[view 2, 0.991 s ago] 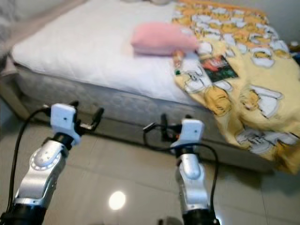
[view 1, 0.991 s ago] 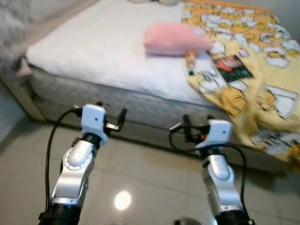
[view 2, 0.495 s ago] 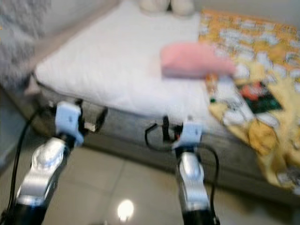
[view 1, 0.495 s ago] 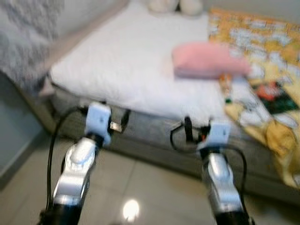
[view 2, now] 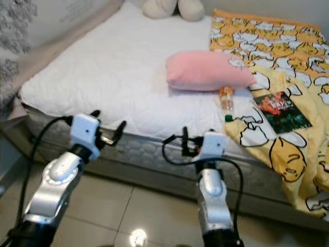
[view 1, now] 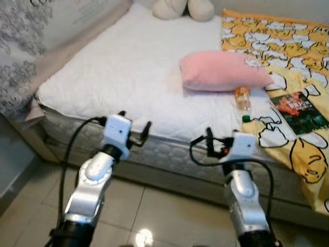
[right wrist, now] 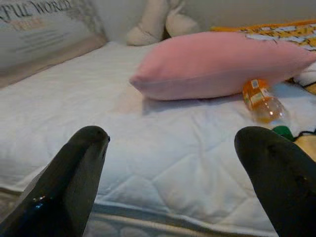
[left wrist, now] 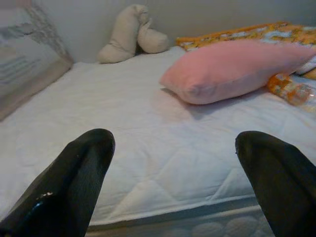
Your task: Clean up the room
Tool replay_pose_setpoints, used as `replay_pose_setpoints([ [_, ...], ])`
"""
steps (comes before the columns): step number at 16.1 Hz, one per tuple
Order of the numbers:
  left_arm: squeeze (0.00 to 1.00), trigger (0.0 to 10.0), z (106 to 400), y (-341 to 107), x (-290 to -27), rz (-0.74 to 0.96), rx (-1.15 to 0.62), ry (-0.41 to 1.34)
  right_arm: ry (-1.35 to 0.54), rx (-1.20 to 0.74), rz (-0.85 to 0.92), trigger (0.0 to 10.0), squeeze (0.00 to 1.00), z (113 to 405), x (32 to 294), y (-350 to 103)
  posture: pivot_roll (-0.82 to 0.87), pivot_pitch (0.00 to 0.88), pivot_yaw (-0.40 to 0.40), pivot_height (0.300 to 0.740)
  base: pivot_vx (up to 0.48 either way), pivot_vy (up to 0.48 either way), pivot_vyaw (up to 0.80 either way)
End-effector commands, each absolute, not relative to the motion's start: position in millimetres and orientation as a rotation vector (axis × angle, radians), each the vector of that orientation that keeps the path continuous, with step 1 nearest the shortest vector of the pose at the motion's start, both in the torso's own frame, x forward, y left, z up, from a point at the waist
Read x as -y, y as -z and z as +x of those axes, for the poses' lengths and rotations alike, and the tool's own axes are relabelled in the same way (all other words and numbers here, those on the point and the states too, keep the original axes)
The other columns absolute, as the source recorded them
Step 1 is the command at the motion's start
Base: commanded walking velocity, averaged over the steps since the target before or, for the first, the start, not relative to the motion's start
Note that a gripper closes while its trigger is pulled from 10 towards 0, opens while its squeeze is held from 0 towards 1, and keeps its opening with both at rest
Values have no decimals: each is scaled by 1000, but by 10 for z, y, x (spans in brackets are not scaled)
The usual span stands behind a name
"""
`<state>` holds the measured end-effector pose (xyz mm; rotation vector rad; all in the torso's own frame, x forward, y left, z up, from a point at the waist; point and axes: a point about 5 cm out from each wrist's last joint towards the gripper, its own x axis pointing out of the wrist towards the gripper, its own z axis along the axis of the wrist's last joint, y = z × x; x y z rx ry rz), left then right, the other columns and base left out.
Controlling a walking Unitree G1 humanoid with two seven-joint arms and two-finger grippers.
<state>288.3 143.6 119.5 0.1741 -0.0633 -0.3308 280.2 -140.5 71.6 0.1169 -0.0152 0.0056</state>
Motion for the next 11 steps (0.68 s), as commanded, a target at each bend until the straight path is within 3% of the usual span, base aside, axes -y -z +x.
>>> replay_pose_setpoints([
  [1,0,10000,2887,-1199,-1389,168,63,343,23,18,113,10000,0,2802,1500,-723,12,0,5,740,304,-371,0],
  [6,0,10000,2878,-1185,-1398,179,57,348,22,13,112,10000,0,2794,1488,-706,13,0,9,740,326,-346,0],
  [11,0,10000,2852,-1026,-1775,-71,-53,127,-18,22,173,10000,0,2724,1473,-708,-2,0,10,740,402,-258,0],
])
